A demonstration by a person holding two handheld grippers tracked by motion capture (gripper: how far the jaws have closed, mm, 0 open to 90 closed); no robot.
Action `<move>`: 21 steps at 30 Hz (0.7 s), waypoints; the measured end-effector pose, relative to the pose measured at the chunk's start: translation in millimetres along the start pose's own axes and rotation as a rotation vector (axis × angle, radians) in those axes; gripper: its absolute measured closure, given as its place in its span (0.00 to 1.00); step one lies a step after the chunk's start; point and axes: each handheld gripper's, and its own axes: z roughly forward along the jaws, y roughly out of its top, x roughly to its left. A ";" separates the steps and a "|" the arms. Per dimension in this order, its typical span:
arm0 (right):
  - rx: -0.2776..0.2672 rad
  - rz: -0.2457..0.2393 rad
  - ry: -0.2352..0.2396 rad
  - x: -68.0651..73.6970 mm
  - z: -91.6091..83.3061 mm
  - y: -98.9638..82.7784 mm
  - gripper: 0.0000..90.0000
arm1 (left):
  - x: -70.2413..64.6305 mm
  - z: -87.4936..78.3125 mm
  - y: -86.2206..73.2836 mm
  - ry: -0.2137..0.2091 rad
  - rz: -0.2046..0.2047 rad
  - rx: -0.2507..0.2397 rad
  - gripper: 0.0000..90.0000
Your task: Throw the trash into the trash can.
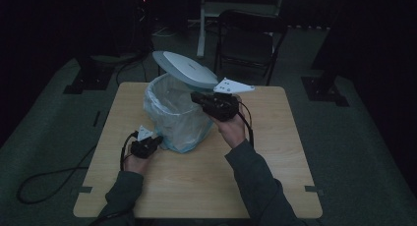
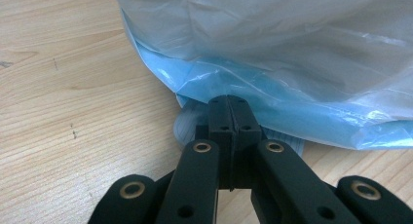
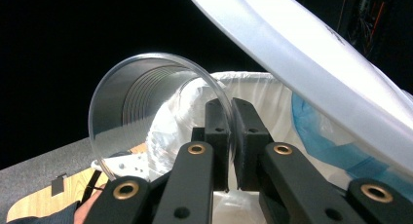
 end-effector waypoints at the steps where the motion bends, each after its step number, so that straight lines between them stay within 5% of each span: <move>1: -0.001 0.000 0.001 0.1 0.9 0.8 0.96 | 0.0 0.0 0.0 0.000 0.000 0.000 1.00; 21: 0.019 0.025 -0.006 -4.7 13.1 3.3 0.95 | -0.1 0.0 0.0 0.000 -0.001 0.000 1.00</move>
